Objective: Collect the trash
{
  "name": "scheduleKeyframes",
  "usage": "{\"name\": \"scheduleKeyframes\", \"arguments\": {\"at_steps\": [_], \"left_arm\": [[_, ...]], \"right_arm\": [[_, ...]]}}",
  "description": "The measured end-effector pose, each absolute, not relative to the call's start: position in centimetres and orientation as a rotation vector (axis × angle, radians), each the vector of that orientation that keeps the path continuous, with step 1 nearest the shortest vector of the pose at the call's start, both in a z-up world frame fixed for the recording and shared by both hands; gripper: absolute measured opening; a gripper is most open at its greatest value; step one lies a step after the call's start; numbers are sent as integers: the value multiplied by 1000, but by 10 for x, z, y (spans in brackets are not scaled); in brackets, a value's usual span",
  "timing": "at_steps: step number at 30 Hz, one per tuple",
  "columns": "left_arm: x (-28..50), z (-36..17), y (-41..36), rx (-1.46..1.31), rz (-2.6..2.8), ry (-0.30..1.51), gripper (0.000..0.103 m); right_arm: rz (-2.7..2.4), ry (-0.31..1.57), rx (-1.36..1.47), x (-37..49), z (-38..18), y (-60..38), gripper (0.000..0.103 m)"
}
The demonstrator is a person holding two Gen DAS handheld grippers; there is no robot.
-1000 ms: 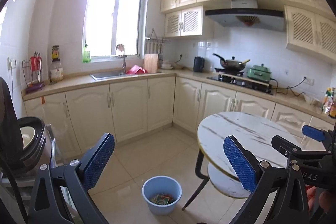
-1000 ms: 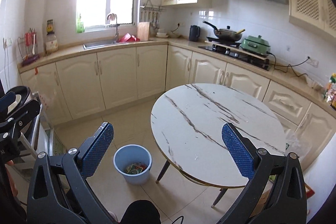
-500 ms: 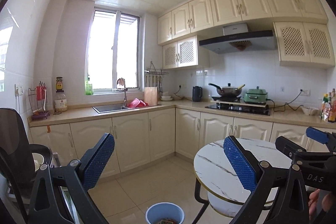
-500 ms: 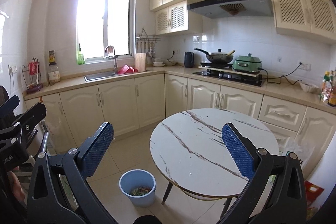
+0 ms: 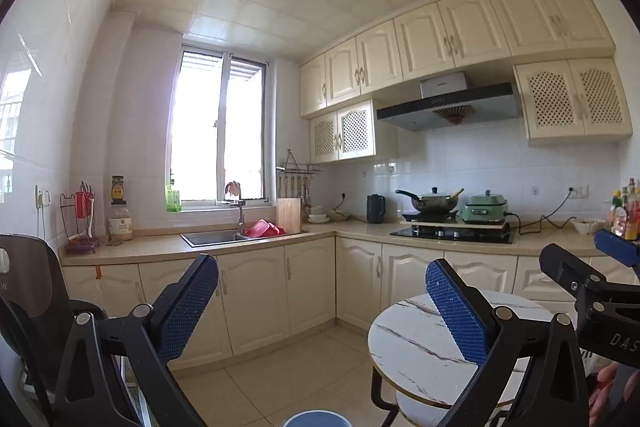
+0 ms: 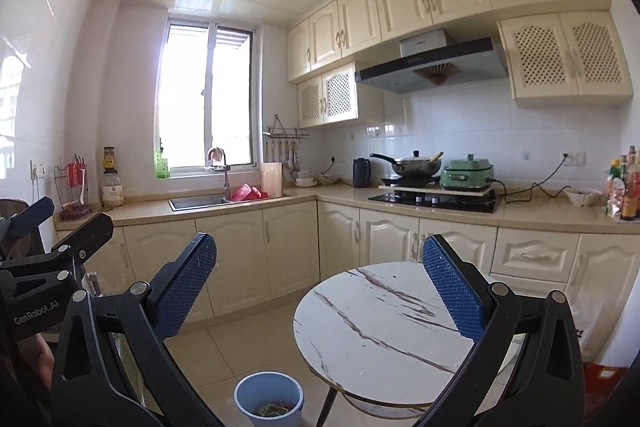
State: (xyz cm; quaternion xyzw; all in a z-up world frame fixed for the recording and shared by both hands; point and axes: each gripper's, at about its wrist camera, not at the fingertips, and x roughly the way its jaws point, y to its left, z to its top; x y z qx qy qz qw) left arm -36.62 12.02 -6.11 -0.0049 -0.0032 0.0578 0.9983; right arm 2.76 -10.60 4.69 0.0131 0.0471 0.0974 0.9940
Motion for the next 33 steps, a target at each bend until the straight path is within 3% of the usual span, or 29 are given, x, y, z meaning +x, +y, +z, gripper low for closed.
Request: {"name": "scheduleKeyframes", "arguments": {"at_steps": [33], "left_arm": [[-317, -44, 118, -9, 112, 45, 102]], "right_arm": [[211, 128, 16, 30, 40, -99, 103]]}}
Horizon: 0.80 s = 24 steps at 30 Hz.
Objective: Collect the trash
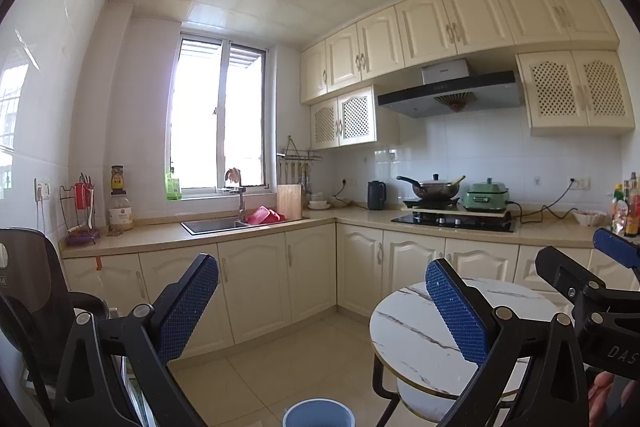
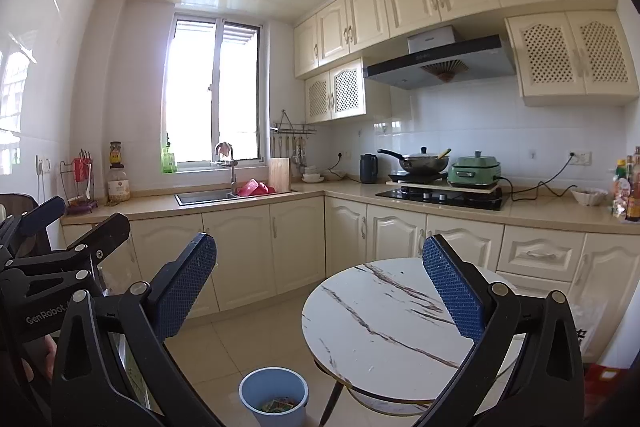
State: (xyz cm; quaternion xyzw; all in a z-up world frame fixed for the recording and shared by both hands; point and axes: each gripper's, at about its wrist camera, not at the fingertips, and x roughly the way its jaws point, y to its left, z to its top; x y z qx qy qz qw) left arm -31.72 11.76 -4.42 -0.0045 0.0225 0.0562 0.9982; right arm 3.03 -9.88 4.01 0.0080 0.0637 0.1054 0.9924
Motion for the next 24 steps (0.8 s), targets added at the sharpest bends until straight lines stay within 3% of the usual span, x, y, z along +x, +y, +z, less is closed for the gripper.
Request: {"name": "scheduleKeyframes", "arguments": {"at_steps": [24], "left_arm": [[-305, -37, 130, -7, 109, 46, 102]], "right_arm": [[219, 137, 12, 35, 38, -102, 103]]}}
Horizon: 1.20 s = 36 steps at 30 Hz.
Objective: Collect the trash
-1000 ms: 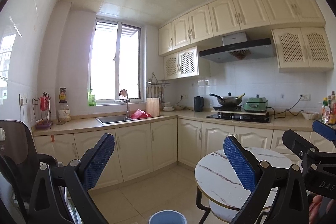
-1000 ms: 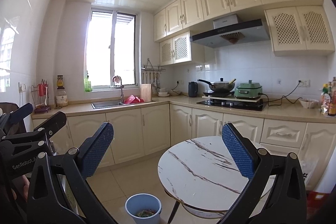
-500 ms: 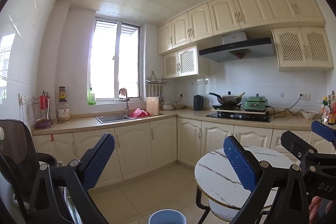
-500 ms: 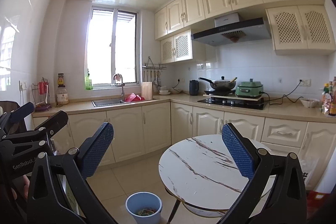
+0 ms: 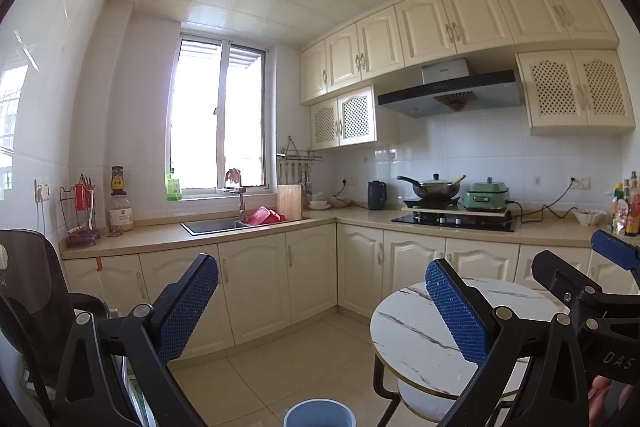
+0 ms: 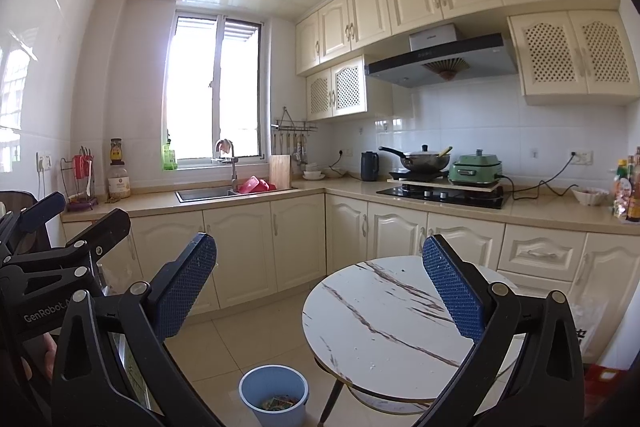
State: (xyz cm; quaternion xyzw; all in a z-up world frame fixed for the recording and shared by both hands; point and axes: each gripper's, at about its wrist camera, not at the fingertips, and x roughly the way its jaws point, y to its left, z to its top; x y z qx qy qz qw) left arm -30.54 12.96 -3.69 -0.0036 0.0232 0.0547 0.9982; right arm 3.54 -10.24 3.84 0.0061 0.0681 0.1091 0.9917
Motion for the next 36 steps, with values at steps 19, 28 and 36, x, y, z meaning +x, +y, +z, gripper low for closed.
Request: {"name": "scheduleKeyframes", "arguments": {"at_steps": [19, 28, 36], "left_arm": [[-300, -35, 148, -4, 98, 52, 102], [-295, -34, 153, -5, 82, 72, 102], [-276, -28, 153, -9, 45, 137, 102]], "right_arm": [[222, 145, 8, 37, 36, -104, 103], [218, 161, 4, 41, 34, -106, 103], [201, 210, 2, 52, 26, -108, 103]]}}
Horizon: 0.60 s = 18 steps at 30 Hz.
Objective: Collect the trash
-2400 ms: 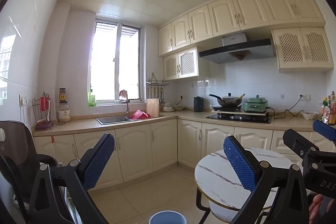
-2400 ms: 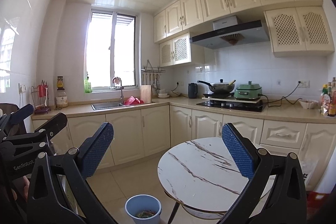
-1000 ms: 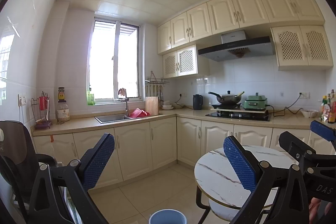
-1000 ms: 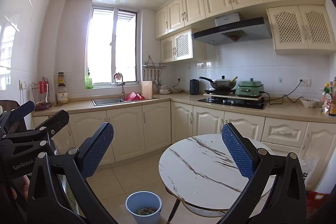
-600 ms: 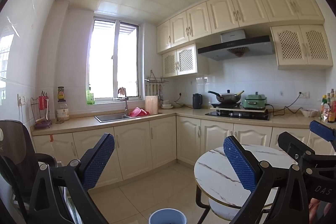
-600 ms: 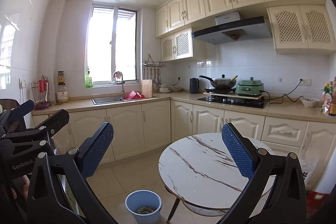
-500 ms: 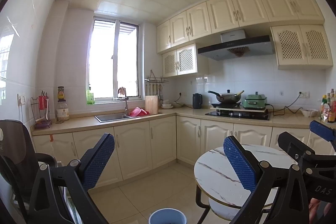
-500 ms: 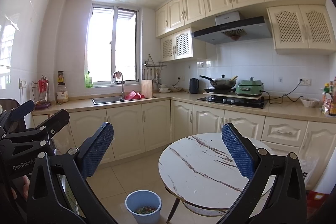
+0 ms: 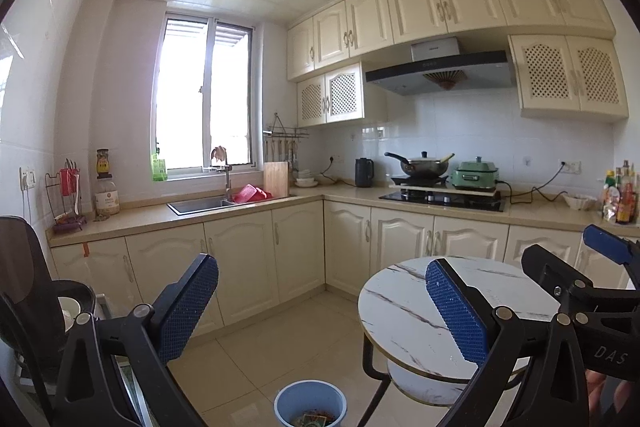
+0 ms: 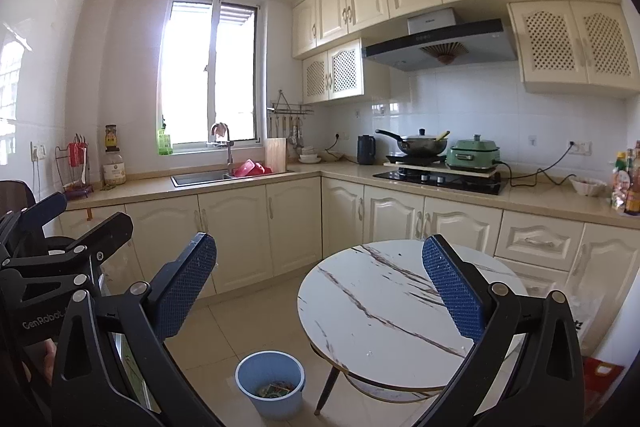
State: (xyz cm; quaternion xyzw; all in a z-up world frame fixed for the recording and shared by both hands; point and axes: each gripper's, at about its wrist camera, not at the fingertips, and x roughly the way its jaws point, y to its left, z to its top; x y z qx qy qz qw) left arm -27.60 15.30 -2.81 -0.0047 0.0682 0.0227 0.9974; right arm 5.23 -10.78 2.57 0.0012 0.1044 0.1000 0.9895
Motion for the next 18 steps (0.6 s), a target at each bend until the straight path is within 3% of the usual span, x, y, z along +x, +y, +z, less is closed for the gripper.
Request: {"name": "scheduleKeyframes", "arguments": {"at_steps": [18], "left_arm": [[-258, 0, 166, -9, 40, 170, 102]], "right_arm": [[183, 246, 8, 59, 20, -112, 103]]}}
